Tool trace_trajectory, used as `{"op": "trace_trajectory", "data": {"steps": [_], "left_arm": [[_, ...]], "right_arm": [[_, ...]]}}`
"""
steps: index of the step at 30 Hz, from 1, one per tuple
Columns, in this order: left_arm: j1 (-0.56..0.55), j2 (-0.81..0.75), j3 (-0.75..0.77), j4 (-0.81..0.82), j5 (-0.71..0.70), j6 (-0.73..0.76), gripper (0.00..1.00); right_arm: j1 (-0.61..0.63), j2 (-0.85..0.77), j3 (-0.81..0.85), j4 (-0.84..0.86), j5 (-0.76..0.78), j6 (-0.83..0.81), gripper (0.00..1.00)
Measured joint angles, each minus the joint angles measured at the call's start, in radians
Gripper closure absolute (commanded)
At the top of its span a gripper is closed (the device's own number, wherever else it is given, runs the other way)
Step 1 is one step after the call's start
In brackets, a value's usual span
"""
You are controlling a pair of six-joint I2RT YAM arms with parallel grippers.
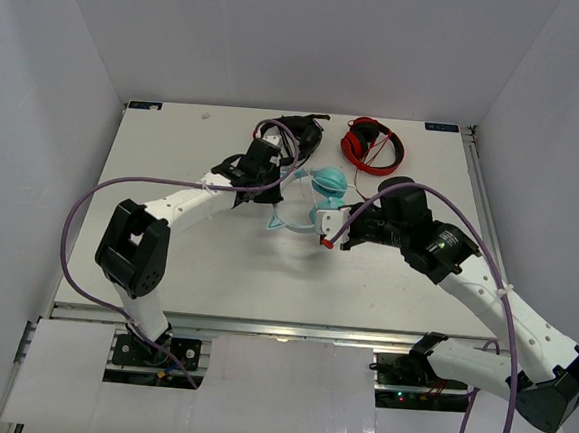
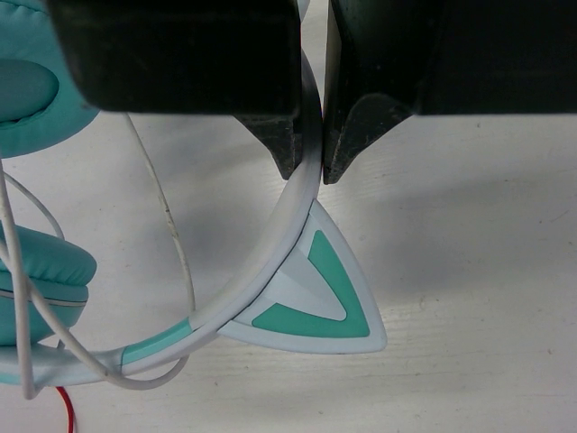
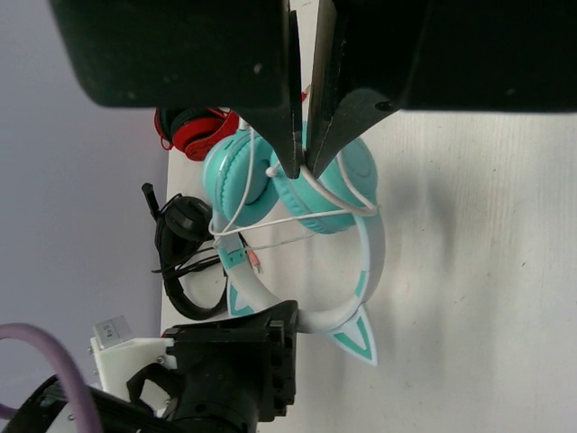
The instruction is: Wrap the headphones
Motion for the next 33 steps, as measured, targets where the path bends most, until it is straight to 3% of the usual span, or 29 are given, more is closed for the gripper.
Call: {"op": "trace_trajectory", "data": {"steps": [16,33], "left_arm": [[0.054,0.096,0.055,0.000,0.118,-0.088,1.00],[0.082,0.066,0.043,0.038,0.262,-0.145,1.00]], "right_arm": [[0.039,-0.011,-0.007,-0.076,-0.162,-0.006,0.92],[0.019,-0.081,-0.087,-0.067,-0.154,0.015,0.92]]}}
